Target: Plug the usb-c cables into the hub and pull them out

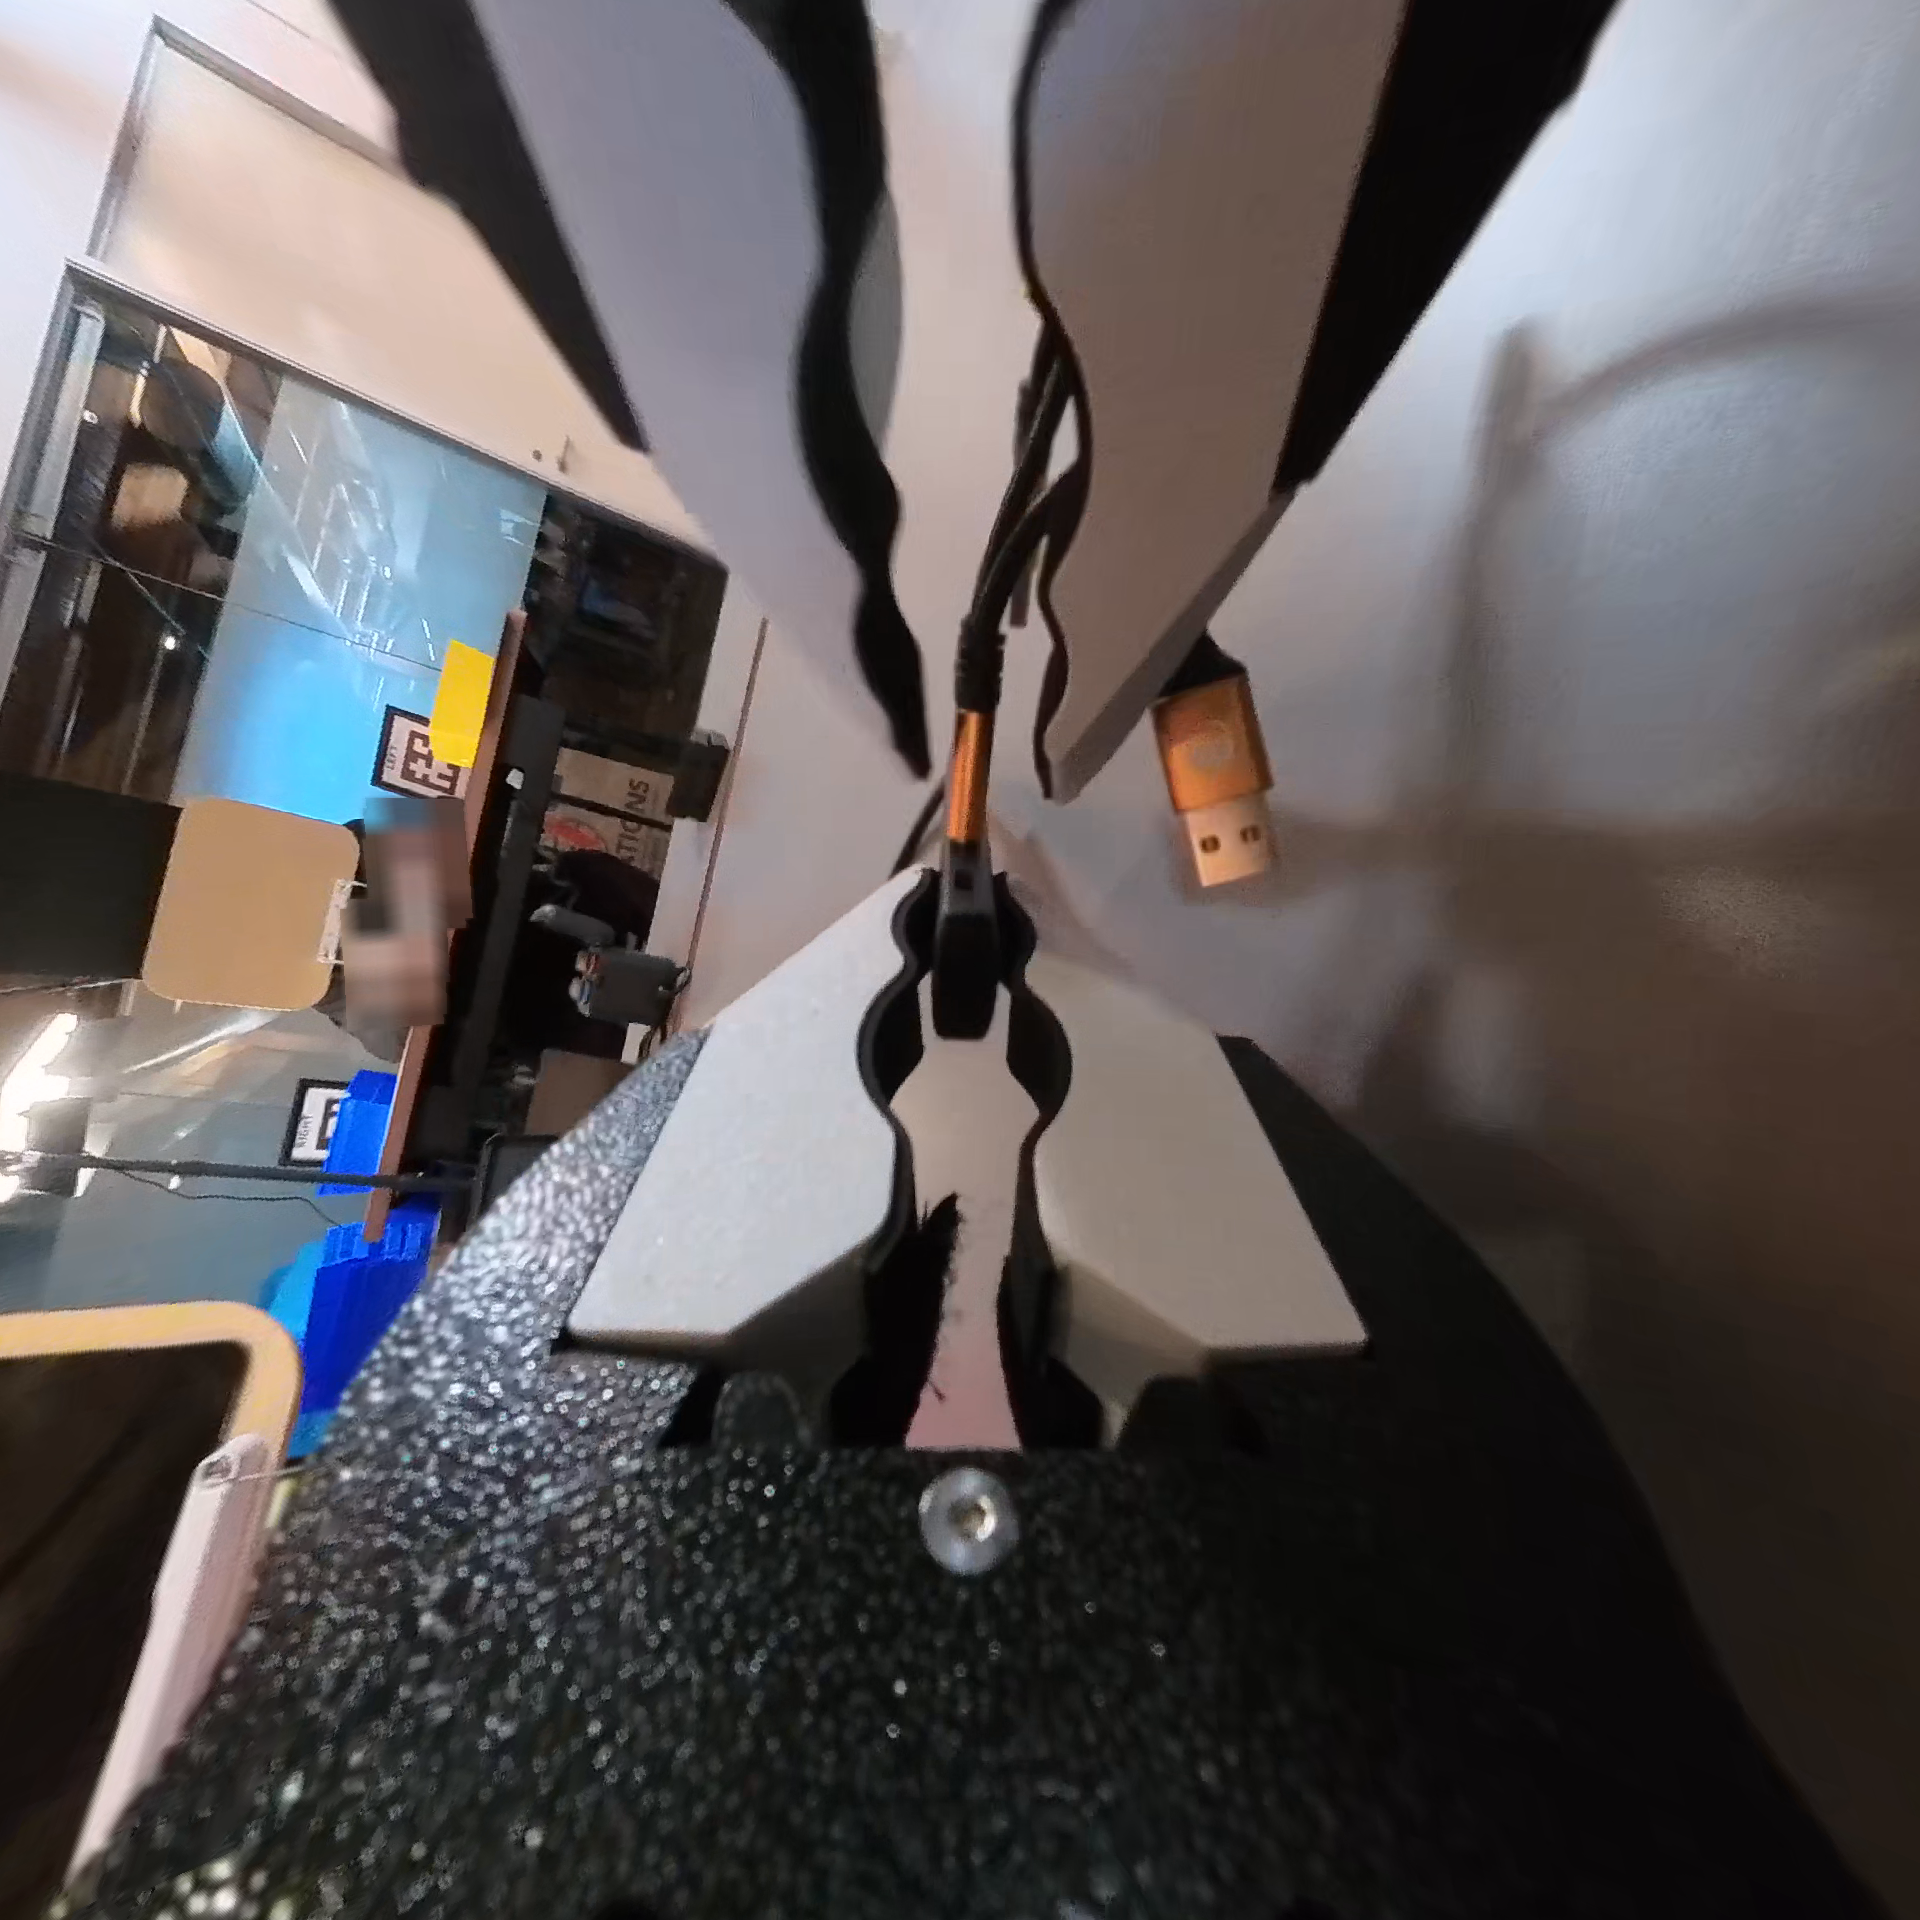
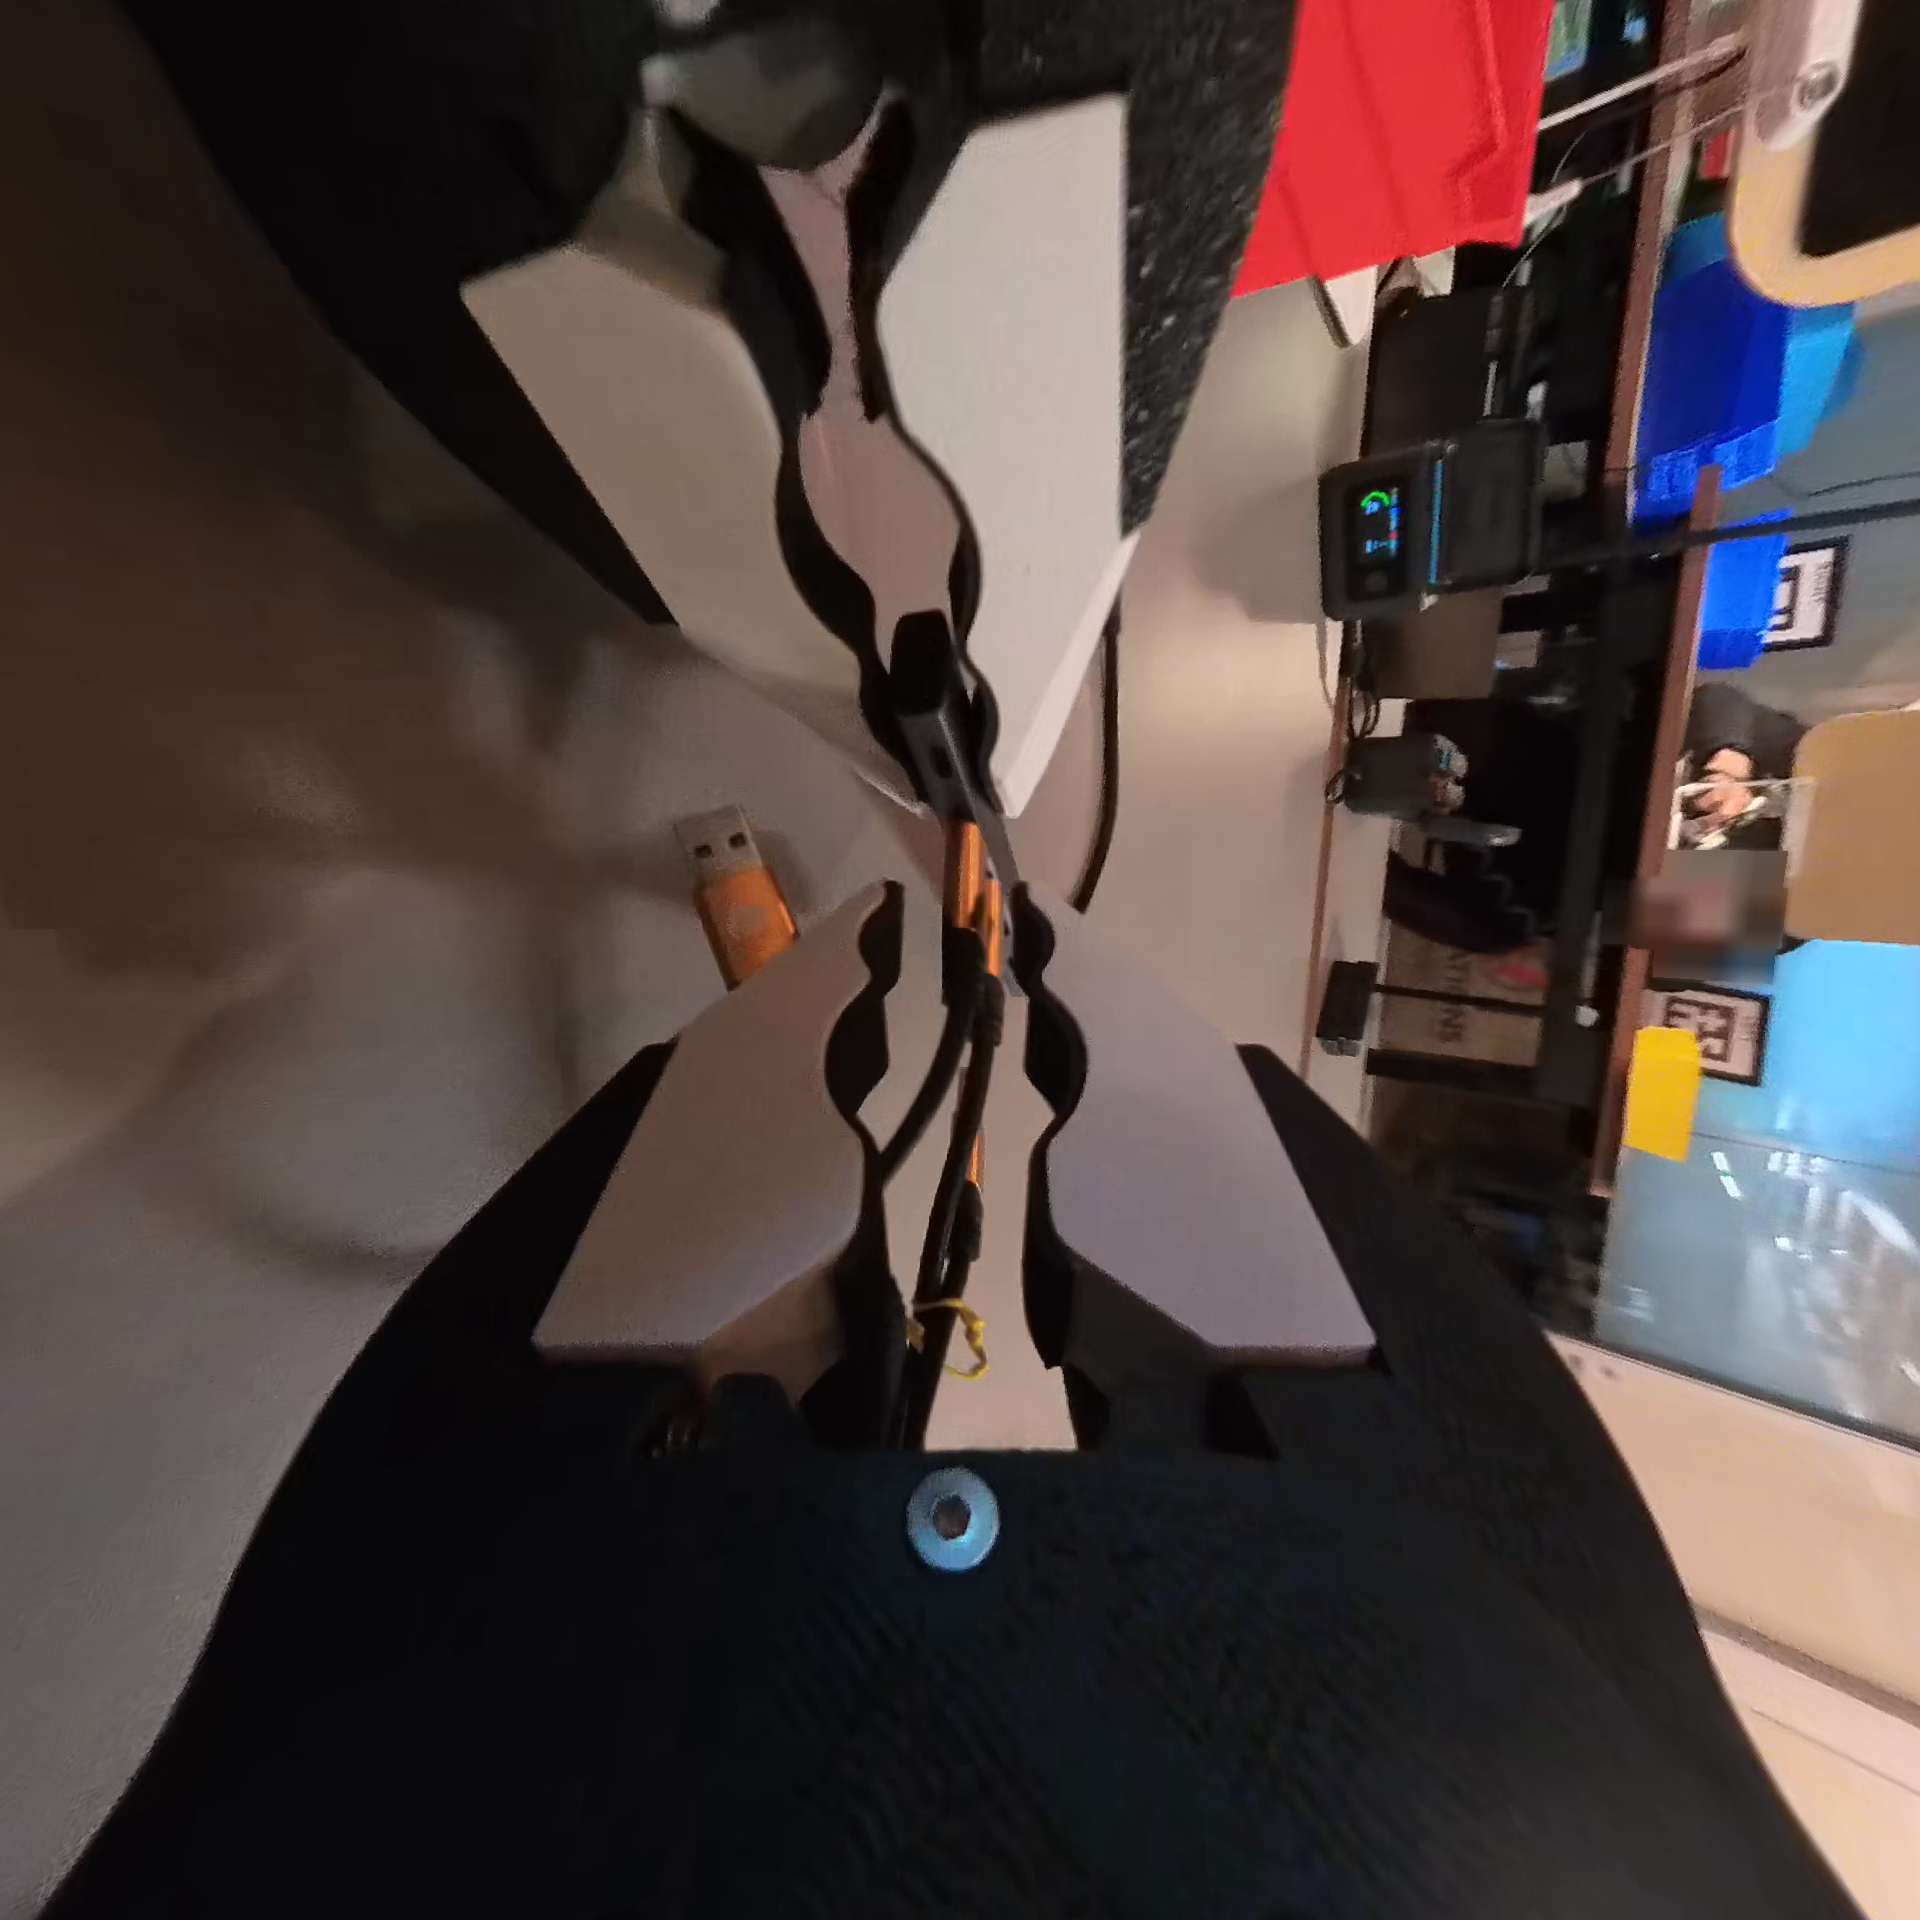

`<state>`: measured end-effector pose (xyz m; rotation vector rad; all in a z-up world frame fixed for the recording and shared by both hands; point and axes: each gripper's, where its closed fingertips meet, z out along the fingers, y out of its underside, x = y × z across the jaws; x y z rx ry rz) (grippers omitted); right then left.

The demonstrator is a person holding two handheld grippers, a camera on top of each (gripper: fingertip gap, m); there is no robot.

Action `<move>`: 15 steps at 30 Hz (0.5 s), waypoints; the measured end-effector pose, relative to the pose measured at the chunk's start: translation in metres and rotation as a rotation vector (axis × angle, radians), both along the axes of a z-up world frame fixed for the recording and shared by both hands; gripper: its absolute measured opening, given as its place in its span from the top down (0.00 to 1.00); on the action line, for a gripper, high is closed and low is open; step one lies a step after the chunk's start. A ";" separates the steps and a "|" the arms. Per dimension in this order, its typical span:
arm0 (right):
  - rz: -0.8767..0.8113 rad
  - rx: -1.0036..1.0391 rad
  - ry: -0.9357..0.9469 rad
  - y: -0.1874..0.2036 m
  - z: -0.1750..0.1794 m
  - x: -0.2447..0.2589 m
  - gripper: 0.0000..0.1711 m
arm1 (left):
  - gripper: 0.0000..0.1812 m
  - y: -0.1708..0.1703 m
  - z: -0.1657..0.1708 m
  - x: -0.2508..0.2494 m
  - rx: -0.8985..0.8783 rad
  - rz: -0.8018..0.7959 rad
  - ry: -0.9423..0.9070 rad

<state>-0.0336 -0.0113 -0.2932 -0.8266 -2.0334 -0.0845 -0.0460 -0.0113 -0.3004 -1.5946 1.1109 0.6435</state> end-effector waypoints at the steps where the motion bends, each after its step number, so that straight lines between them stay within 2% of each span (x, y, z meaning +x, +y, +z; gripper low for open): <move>1: 0.003 0.038 0.003 0.002 0.000 0.000 0.94 | 0.96 -0.001 0.004 0.003 0.011 -0.017 -0.032; 2: 0.016 0.083 0.023 0.004 0.003 -0.001 0.98 | 0.96 -0.002 0.006 0.005 0.015 -0.039 -0.053; 6: 0.003 0.052 0.066 0.005 0.010 0.006 0.97 | 0.95 -0.004 0.014 0.014 0.038 -0.109 -0.147; 7: -0.021 0.038 0.092 0.010 0.016 0.011 0.98 | 0.91 -0.004 0.020 0.015 0.058 -0.116 -0.183; 9: -0.074 -0.031 0.174 0.018 0.036 0.024 0.98 | 0.74 -0.003 0.030 0.010 0.099 -0.096 -0.244; 11: -0.129 -0.104 0.304 0.030 0.072 0.044 0.98 | 0.66 0.000 0.035 0.002 0.120 -0.058 -0.287; 15: -0.242 -0.128 0.564 0.068 0.173 0.115 0.98 | 0.65 0.003 0.040 -0.010 0.121 -0.016 -0.373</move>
